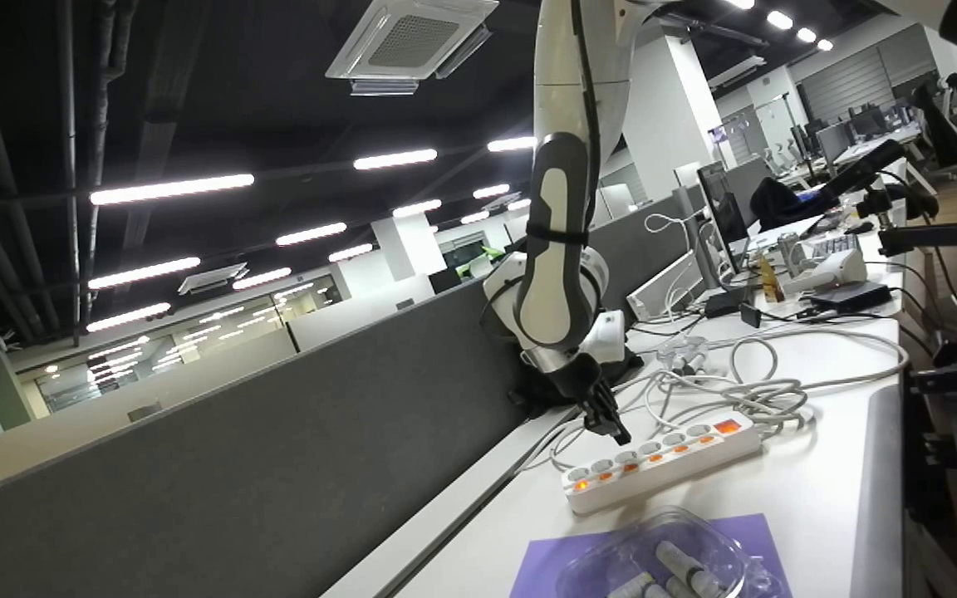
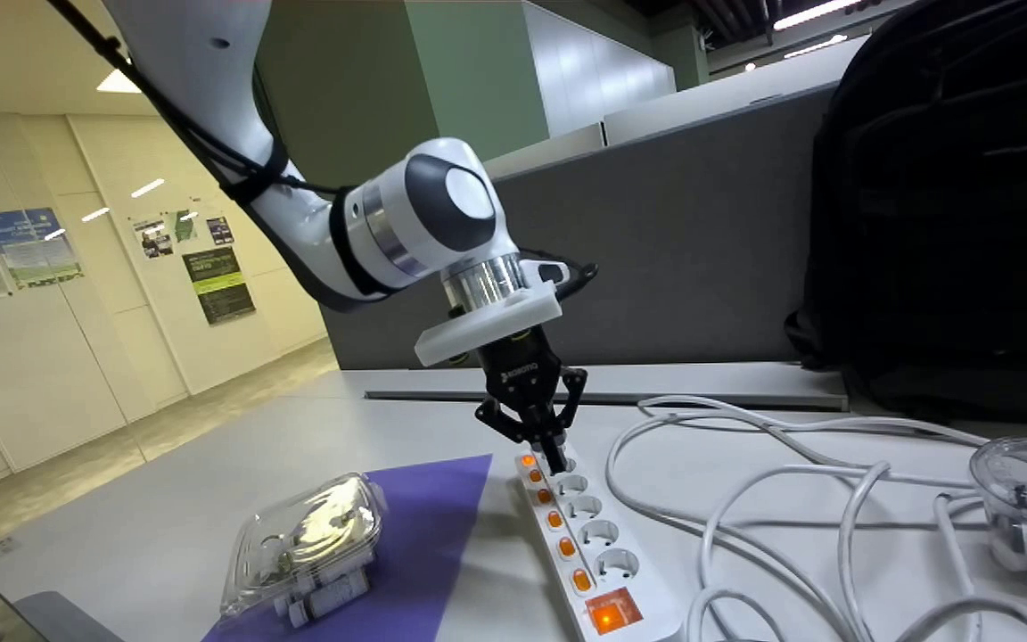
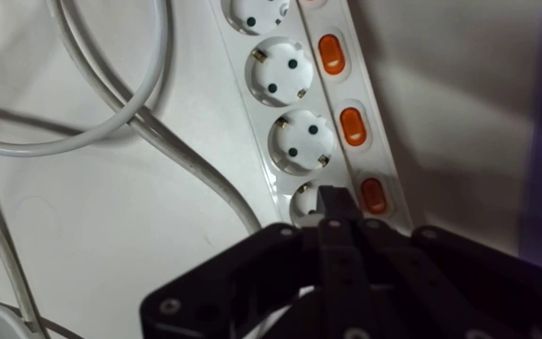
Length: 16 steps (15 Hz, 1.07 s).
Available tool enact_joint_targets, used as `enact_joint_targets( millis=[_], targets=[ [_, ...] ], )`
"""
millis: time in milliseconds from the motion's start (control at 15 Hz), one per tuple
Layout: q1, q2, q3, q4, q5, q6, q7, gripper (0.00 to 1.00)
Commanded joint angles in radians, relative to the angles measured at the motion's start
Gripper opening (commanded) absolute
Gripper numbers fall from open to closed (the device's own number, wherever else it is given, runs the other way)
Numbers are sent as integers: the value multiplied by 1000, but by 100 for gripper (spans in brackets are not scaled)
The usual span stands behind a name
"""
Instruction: Turn on the third switch from the left
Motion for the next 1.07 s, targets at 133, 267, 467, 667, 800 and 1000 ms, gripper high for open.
enact_joint_targets(
  millis=[133, 267, 467, 667, 800, 1000],
  targets=[
    [16, 8, -9, -19, -43, 16, 18, 0],
    [21, 14, -9, -17, -52, 20, 18, 0],
    [25, 26, -4, -8, -57, 15, 10, 0],
    [30, 38, -1, 0, -57, 6, 3, 0],
    [34, 48, 0, 6, -60, 3, 1, 0],
    [38, 60, 0, 13, -64, 2, 0, 0]
  ],
)
